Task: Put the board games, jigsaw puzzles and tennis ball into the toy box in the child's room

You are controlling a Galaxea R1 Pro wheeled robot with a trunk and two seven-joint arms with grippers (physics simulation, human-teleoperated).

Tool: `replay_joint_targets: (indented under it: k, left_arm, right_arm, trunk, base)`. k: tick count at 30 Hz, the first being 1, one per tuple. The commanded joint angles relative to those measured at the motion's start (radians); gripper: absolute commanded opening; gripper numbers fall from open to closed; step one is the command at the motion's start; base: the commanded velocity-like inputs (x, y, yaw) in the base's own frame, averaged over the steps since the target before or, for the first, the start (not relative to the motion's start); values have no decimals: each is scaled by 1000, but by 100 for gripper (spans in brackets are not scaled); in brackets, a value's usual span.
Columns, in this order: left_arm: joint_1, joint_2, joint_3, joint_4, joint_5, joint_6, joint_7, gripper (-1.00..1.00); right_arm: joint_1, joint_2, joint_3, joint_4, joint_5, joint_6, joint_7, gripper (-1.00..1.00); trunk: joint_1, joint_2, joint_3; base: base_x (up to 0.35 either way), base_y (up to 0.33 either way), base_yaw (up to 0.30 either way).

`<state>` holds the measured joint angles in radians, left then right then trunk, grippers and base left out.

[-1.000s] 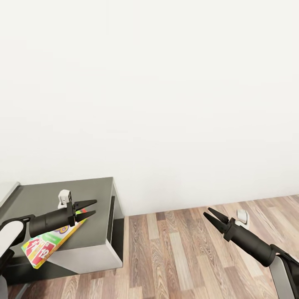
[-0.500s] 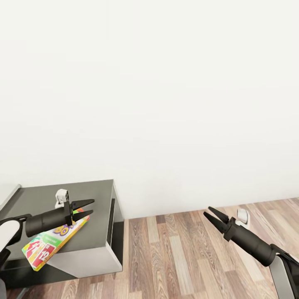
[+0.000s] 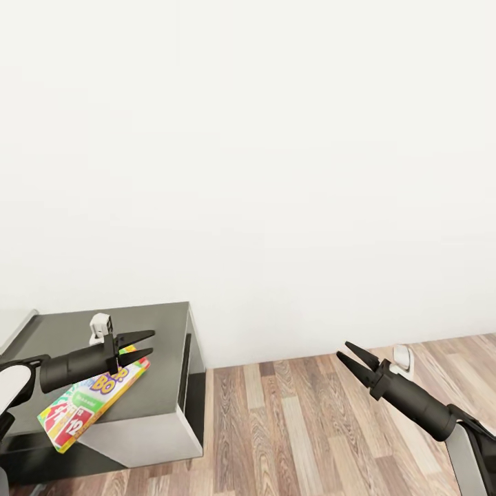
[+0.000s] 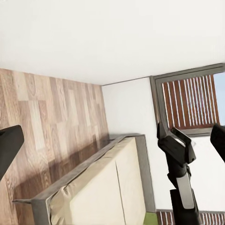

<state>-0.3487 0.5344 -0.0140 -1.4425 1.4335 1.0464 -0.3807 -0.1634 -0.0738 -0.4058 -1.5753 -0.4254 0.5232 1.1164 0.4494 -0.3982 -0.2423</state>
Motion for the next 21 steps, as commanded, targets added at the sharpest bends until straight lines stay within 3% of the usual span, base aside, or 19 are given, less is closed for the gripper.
replay_joint_targets:
  k: [1, 5, 11, 21]
  left_arm:
    - [-1, 1, -1, 1, -7, 1, -9, 100]
    - [-1, 1, -1, 1, -7, 1, -9, 100]
    - [-1, 2, -1, 1, -7, 1, -9, 100]
    - [-1, 2, -1, 1, -7, 1, -9, 100]
  right_arm:
    - [-1, 0, 1, 0, -4, 8, 1, 100]
    - [-1, 0, 22, 0, -1, 7, -5, 100]
    - [-1, 1, 85, 4, 3, 5, -35, 100]
    - [-4, 1, 201, 31, -7, 30, -309, 100]
  trunk:
    - [1, -2, 0]
    - [1, -2, 6]
    - [1, -2, 16]
    - [1, -2, 29]
  base:
    - [-5, 0, 62]
    - [-59, 47, 77]
    - [-127, 127, 119]
    - [-26, 28, 188]
